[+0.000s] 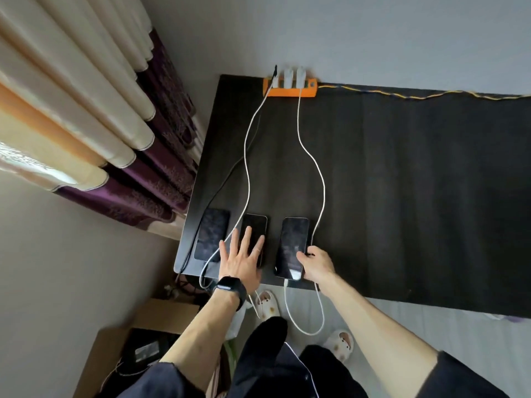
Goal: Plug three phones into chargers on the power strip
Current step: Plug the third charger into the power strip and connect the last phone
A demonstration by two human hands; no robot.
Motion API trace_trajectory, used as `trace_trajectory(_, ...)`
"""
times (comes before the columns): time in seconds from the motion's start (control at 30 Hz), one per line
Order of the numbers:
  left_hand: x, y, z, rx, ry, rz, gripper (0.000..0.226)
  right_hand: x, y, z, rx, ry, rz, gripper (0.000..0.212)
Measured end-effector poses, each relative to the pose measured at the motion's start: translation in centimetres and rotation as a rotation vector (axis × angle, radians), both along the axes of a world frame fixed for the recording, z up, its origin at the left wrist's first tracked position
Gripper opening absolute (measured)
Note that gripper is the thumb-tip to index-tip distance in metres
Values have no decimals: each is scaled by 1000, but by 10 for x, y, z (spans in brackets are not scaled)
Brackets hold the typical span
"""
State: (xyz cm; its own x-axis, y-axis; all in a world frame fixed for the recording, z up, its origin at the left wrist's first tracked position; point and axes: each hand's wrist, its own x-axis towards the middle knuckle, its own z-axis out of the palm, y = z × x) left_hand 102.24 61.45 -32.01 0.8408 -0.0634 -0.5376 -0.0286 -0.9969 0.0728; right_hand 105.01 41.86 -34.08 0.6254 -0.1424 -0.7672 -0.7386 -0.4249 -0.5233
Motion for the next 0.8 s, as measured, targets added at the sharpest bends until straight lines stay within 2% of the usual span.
trace_trajectory(0.2, 0, 12, -11, -16, 96, 12, 82, 7, -4, 0, -273, -20, 228, 30)
trace_trajectory(0.33, 0, 13, -14, -25, 100, 23, 81, 5, 3, 0, -375, -103, 254, 25)
trace_trajectory(0.5, 0, 7, -16, 1, 107, 26, 81, 3, 6, 1, -442, -158, 301, 35)
trace_trajectory(0.8, 1, -3, -13, 24, 156, 67, 83, -2, 11, 0, -427, -205, 250, 39)
